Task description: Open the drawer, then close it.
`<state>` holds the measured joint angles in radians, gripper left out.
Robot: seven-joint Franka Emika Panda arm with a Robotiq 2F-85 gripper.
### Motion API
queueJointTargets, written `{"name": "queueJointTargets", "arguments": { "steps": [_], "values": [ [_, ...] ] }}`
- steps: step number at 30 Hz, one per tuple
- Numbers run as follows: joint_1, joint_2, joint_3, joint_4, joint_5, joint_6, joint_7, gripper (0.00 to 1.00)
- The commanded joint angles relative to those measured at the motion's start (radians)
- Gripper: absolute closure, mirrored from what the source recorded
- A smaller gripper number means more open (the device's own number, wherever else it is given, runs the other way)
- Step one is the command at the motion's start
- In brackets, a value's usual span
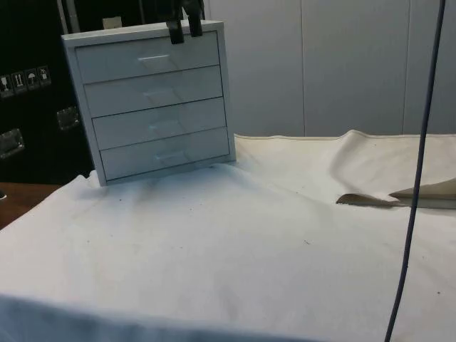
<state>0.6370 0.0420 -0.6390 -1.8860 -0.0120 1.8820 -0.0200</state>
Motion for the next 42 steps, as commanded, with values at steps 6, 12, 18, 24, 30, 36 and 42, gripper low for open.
{"name": "queueJointTargets", "arguments": {
  "steps": [6, 12, 18, 24, 30, 36, 42],
  "values": [
    [0.003, -0.01, 0.005, 0.001, -0.024, -0.011, -0.038, 0.0],
    [0.003, -0.016, 0.006, 0.0, -0.028, -0.011, -0.069, 0.0],
    [0.003, -0.017, 0.006, 0.002, -0.027, -0.01, -0.119, 0.0],
    [0.002, -0.017, 0.005, 0.003, -0.024, -0.006, -0.176, 0.0],
    [-0.002, -0.02, -0.002, -0.001, -0.019, 0.018, -0.229, 0.0],
    [-0.004, -0.024, -0.01, -0.011, -0.014, 0.061, -0.272, 0.0],
    [-0.005, -0.016, -0.016, -0.009, -0.012, 0.079, -0.296, 0.0]
  ]
}}
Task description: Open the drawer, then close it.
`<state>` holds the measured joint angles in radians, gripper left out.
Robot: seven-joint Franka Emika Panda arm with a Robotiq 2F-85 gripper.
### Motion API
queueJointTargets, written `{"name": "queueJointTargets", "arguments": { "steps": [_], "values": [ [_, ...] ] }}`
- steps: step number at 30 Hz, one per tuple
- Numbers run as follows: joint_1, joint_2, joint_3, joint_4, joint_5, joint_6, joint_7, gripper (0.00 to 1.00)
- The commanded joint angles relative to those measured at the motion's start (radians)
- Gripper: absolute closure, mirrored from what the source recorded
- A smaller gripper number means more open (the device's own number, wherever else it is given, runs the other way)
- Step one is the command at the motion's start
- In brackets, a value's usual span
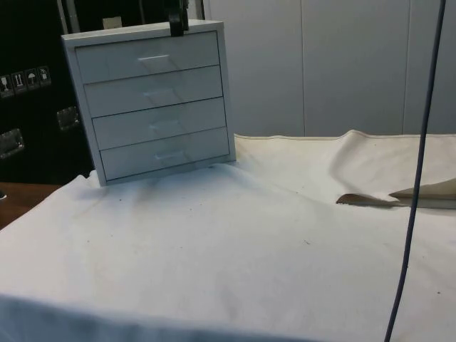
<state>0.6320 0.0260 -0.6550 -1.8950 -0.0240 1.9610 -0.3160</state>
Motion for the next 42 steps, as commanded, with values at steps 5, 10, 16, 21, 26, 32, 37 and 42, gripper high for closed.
{"name": "queueJointTargets", "arguments": {
  "steps": [5, 10, 16, 21, 26, 32, 37, 42],
  "values": [
    [0.0, -0.014, -0.007, -0.021, 0.004, 0.065, -0.04, 0.0],
    [-0.001, -0.018, -0.012, -0.034, 0.005, 0.107, -0.07, 0.0],
    [-0.001, -0.017, -0.013, -0.05, 0.005, 0.146, -0.117, 0.0],
    [-0.002, -0.017, -0.014, -0.057, 0.006, 0.162, -0.148, 0.0],
    [-0.002, -0.016, -0.016, -0.063, 0.007, 0.18, -0.186, 0.0],
    [-0.002, -0.013, -0.018, -0.073, 0.007, 0.205, -0.235, 0.0],
    [-0.002, -0.004, -0.019, -0.078, 0.005, 0.223, -0.26, 0.0],
    [-0.005, 0.035, -0.027, -0.061, 0.007, 0.233, -0.291, 0.0]
  ]
}}
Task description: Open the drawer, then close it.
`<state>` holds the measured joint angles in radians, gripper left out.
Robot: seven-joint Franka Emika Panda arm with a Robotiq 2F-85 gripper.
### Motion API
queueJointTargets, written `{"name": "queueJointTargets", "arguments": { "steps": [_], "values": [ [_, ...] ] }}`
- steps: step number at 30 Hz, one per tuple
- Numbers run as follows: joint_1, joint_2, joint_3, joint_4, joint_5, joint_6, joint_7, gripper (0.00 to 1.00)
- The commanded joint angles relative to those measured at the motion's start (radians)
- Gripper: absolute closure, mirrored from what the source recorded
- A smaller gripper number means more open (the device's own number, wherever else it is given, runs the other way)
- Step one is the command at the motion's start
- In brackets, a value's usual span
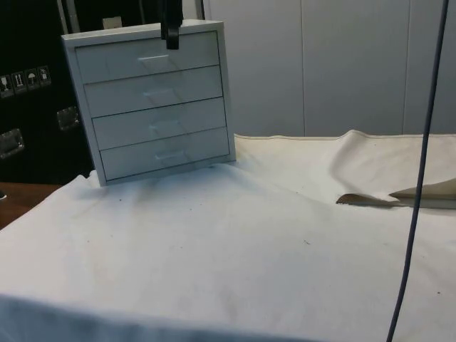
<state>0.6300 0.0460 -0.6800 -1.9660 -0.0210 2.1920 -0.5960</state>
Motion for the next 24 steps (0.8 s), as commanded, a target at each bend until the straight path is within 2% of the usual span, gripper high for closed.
{"name": "queueJointTargets", "arguments": {
  "steps": [1, 4, 9, 10, 11, 15, 19, 24],
  "values": [
    [-0.001, 0.008, -0.002, 0.003, 0.0, 0.004, -0.003, 0.0],
    [-0.004, 0.05, -0.008, 0.037, 0.004, -0.002, -0.021, 0.0],
    [-0.006, 0.092, -0.017, 0.072, 0.003, -0.009, -0.036, 0.0],
    [-0.002, 0.083, -0.017, 0.06, 0.0, 0.004, -0.025, 0.0],
    [-0.006, 0.101, -0.02, 0.078, 0.003, -0.009, -0.039, 0.0],
    [-0.007, 0.137, -0.027, 0.105, 0.003, 0.0, -0.055, 0.0],
    [-0.005, 0.152, -0.033, 0.11, 0.0, 0.01, -0.064, 0.0],
    [-0.005, 0.156, -0.034, 0.095, -0.004, 0.058, -0.096, 0.0]
  ]
}}
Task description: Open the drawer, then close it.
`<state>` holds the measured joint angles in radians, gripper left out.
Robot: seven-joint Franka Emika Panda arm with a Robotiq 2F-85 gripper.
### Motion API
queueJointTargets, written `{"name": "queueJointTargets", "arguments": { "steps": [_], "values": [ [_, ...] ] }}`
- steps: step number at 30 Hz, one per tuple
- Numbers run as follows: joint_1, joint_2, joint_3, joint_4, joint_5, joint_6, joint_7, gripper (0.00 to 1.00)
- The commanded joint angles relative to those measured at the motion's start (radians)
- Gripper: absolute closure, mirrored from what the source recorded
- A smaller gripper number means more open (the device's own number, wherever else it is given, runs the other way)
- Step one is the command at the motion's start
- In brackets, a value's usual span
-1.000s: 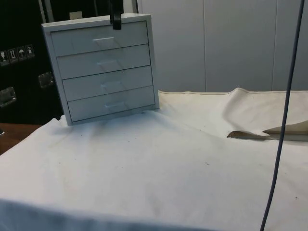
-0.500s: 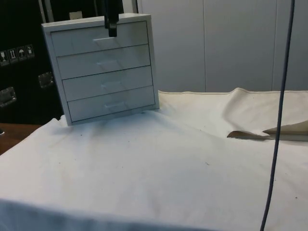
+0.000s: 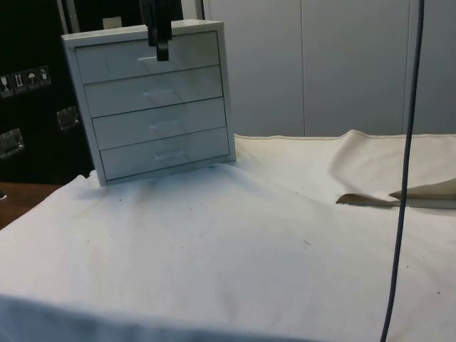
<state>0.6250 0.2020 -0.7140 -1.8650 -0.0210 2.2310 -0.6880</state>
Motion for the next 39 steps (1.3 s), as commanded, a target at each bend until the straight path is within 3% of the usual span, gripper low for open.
{"name": "queueJointTargets", "arguments": {
  "steps": [1, 10, 13, 22, 23, 27, 30, 31, 32, 39],
  "values": [
    [0.0, 0.001, 0.0, -0.009, -0.005, 0.028, -0.009, 0.0],
    [0.001, 0.015, -0.003, -0.029, -0.025, 0.081, -0.052, 0.0],
    [0.0, 0.016, -0.002, -0.026, -0.026, 0.07, -0.055, 0.0],
    [0.002, 0.023, -0.008, -0.024, -0.108, 0.085, -0.056, 0.0],
    [0.0, 0.019, -0.004, -0.025, -0.093, 0.073, -0.059, 0.0],
    [0.003, 0.027, -0.01, -0.026, -0.141, 0.107, -0.035, 0.0],
    [0.002, 0.03, -0.011, -0.031, -0.154, 0.13, -0.021, 0.0],
    [0.0, 0.026, -0.005, -0.028, -0.139, 0.107, -0.032, 0.0],
    [0.002, 0.031, -0.011, -0.033, -0.159, 0.139, -0.016, 0.0],
    [0.004, 0.041, -0.018, -0.051, -0.193, 0.205, 0.02, 0.0]
  ]
}}
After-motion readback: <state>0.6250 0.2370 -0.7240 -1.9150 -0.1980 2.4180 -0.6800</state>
